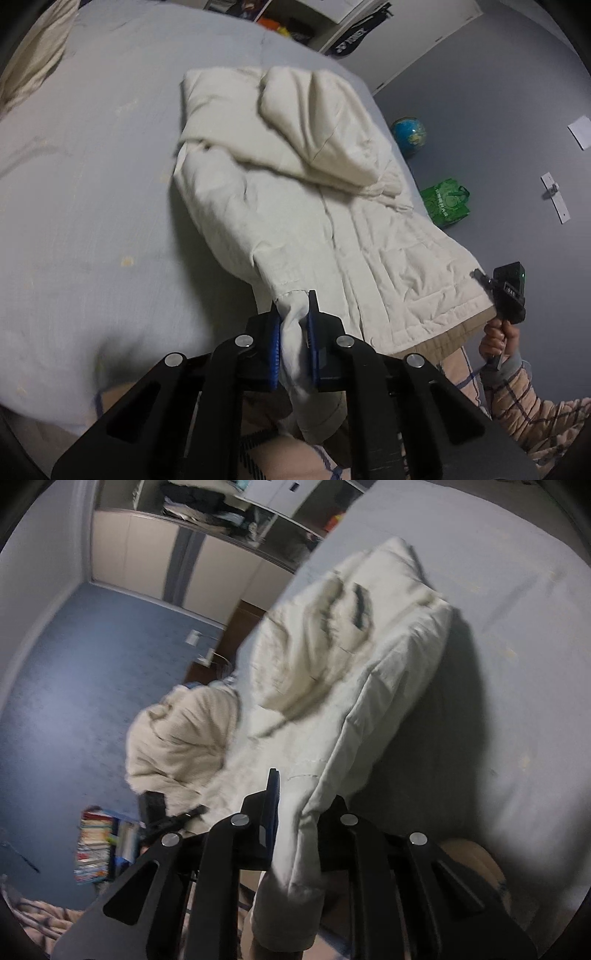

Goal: Fold large clothes
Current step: 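Grasp the coat hem with the left gripper while the right gripper grasps beside it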

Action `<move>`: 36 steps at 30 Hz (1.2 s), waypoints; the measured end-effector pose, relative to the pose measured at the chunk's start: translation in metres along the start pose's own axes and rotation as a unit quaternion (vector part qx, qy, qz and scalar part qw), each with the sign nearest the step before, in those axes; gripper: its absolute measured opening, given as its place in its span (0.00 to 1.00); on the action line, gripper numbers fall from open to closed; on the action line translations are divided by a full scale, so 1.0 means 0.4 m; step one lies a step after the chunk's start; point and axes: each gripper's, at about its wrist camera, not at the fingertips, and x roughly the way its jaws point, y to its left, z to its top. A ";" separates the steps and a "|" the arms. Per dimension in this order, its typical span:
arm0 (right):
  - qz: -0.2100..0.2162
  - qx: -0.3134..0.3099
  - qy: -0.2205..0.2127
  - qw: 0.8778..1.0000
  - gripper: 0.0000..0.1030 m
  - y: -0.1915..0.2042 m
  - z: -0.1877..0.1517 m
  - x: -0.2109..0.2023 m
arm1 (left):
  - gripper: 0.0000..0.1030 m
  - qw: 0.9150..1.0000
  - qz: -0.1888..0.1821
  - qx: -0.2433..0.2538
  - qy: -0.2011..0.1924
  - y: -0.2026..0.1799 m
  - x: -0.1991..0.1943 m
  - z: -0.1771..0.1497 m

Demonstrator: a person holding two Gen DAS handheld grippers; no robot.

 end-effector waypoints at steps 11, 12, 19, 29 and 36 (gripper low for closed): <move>0.075 0.021 -0.048 0.996 0.12 0.061 0.153 0.008 | 0.10 0.997 -0.017 0.043 -0.056 -0.050 -0.084 0.150; 0.080 0.023 -0.053 0.995 0.12 0.065 0.174 0.011 | 0.10 0.997 -0.023 0.041 -0.061 -0.046 -0.091 0.166; 0.102 0.042 -0.077 0.991 0.12 0.070 0.299 0.048 | 0.09 0.994 -0.053 0.016 -0.092 -0.031 -0.100 0.295; 0.115 0.109 -0.111 0.981 0.12 0.017 0.490 0.136 | 0.09 0.992 -0.057 -0.017 -0.115 0.001 -0.048 0.503; 0.095 0.164 -0.129 0.973 0.12 -0.083 0.617 0.235 | 0.09 0.991 -0.037 -0.062 -0.112 0.060 0.047 0.649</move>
